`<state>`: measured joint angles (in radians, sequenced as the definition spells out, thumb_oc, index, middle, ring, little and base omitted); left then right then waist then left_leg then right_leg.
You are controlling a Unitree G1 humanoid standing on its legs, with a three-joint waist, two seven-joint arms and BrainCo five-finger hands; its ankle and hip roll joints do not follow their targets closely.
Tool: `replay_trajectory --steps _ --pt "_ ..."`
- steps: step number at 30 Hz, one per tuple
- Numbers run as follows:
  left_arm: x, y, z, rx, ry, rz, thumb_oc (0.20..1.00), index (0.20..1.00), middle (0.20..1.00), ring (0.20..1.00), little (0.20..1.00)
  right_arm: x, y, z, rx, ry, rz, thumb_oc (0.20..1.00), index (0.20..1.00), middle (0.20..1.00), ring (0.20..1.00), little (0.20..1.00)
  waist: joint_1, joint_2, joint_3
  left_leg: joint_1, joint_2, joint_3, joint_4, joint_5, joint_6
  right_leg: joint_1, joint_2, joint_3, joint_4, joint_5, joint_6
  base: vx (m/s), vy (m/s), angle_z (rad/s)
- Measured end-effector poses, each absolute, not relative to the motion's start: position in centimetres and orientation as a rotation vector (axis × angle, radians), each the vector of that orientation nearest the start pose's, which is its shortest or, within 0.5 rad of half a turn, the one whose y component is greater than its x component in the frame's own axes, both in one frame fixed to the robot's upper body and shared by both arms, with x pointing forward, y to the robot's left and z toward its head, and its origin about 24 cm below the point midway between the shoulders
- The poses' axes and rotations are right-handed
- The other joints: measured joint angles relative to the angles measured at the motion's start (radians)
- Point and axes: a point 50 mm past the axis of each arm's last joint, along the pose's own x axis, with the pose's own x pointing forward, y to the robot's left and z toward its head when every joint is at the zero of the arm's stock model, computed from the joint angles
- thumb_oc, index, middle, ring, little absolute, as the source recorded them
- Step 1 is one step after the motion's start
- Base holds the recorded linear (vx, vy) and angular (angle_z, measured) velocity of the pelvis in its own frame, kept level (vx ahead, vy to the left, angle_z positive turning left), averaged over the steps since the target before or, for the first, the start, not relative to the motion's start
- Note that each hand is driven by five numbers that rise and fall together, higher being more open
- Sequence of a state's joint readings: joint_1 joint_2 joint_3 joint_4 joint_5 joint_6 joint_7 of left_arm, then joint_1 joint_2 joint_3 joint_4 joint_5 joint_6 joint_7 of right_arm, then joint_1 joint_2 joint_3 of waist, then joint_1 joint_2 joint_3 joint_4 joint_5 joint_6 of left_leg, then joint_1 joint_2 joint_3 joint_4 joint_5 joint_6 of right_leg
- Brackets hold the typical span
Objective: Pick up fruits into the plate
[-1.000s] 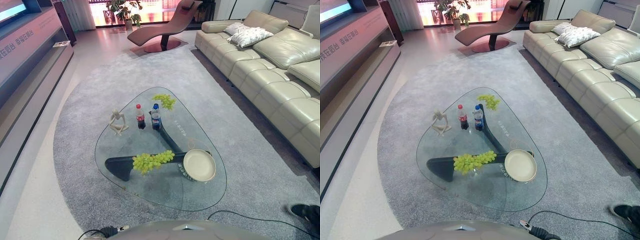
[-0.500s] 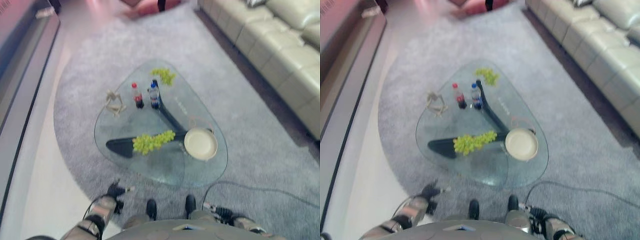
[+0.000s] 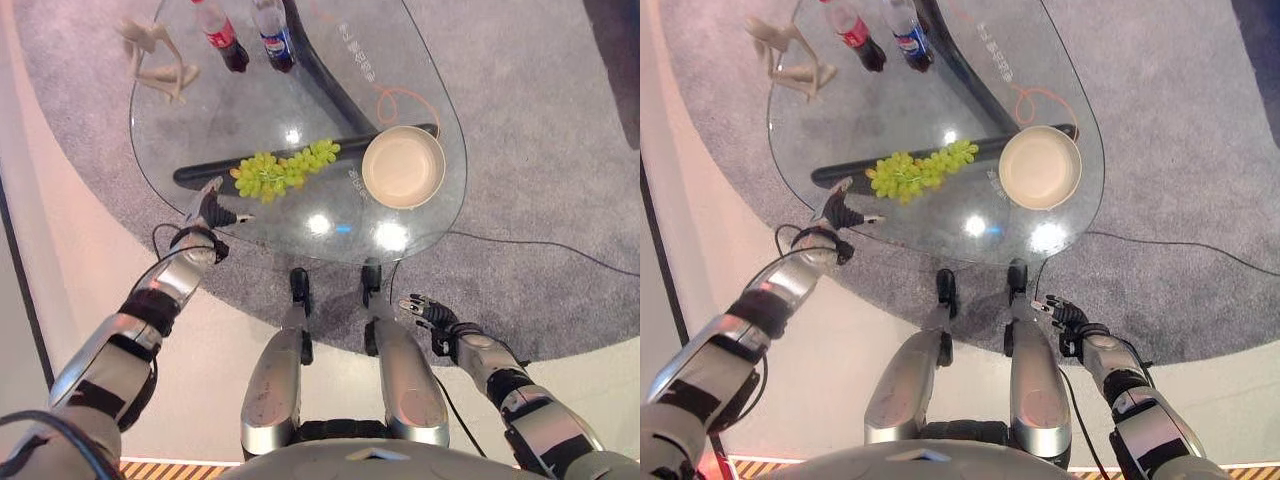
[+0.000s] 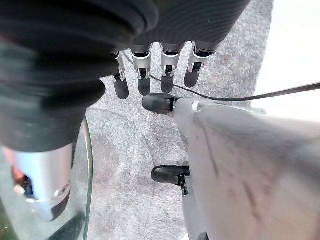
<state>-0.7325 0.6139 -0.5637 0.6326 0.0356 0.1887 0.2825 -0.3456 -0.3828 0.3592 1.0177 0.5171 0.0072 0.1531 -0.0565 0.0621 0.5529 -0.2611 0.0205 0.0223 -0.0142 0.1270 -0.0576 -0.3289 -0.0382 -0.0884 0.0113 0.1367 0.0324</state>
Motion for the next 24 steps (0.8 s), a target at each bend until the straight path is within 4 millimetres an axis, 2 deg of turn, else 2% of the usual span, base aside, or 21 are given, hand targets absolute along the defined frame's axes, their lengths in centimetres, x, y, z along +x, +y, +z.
replay_trajectory --steps 1,2,4,9,12,18,24 --pt "37.4 21.3 11.5 0.991 0.046 0.113 1.0 1.0 1.0 1.0 1.0 25.9 -22.4 -7.4 -0.032 0.713 0.086 1.0 1.0 1.0 1.0 1.0 -0.001 -0.001 0.0 -0.022 -0.001 0.0 0.01 -0.001 0.0 -0.024 -0.002 0.001 0.017 -0.007 0.0 -0.03 -0.043 -0.02" --pt "38.4 20.6 14.0 1.027 -0.012 0.132 1.0 1.0 1.0 1.0 1.0 26.8 -22.2 -6.7 -0.031 0.683 0.092 1.0 1.0 1.0 1.0 1.0 -0.002 0.0 0.0 -0.067 -0.004 0.0 0.017 0.004 0.0 -0.083 -0.005 0.003 0.048 -0.014 0.001 -0.02 -0.05 0.0" --pt "39.3 19.7 16.9 1.092 -0.08 0.158 1.0 1.0 1.0 1.0 1.0 28.0 -21.8 -5.9 -0.033 0.648 0.1 1.0 1.0 1.0 1.0 1.0 -0.006 -0.001 0.001 -0.129 -0.007 0.0 0.04 0.007 0.0 -0.151 -0.01 0.006 0.087 -0.017 -0.003 -0.02 -0.064 -0.03" --pt "40.2 18.6 19.8 1.267 -0.136 0.194 1.0 1.0 1.0 1.0 1.0 29.5 -21.0 -4.5 -0.021 0.588 0.111 1.0 1.0 1.0 1.0 1.0 -0.028 -0.002 0.002 -0.215 -0.014 -0.001 0.083 0.006 0.0 -0.272 -0.021 0.014 0.205 -0.062 -0.007 -0.02 -0.064 0.02" --pt "40.4 18.9 20.2 1.336 -0.116 0.225 1.0 1.0 1.0 1.0 1.0 30.1 -20.5 -3.8 -0.013 0.557 0.127 1.0 1.0 1.0 1.0 1.0 -0.038 -0.004 0.001 -0.269 -0.015 0.001 0.109 0.004 -0.001 -0.335 -0.021 0.024 0.242 -0.069 -0.006 0.01 -0.036 -0.02" --pt "40.8 19.8 19.6 1.456 -0.035 0.277 1.0 1.0 1.0 1.0 1.0 30.8 -19.3 -2.9 0.011 0.504 0.167 1.0 1.0 1.0 1.0 1.0 -0.076 -0.018 0.003 -0.368 -0.015 0.008 0.161 -0.003 0.0 -0.434 -0.02 0.045 0.279 -0.07 -0.004 0.03 -0.011 -0.05" --pt "41.3 20.7 21.7 1.501 0.007 0.395 1.0 1.0 1.0 1.0 1.0 31.1 -18.9 -2.2 0.04 0.469 0.179 1.0 1.0 1.0 1.0 1.0 -0.095 -0.041 0.003 -0.463 -0.014 0.031 0.237 -0.035 0.008 -0.522 -0.016 0.074 0.314 -0.07 -0.004 0.02 0.008 -0.08"
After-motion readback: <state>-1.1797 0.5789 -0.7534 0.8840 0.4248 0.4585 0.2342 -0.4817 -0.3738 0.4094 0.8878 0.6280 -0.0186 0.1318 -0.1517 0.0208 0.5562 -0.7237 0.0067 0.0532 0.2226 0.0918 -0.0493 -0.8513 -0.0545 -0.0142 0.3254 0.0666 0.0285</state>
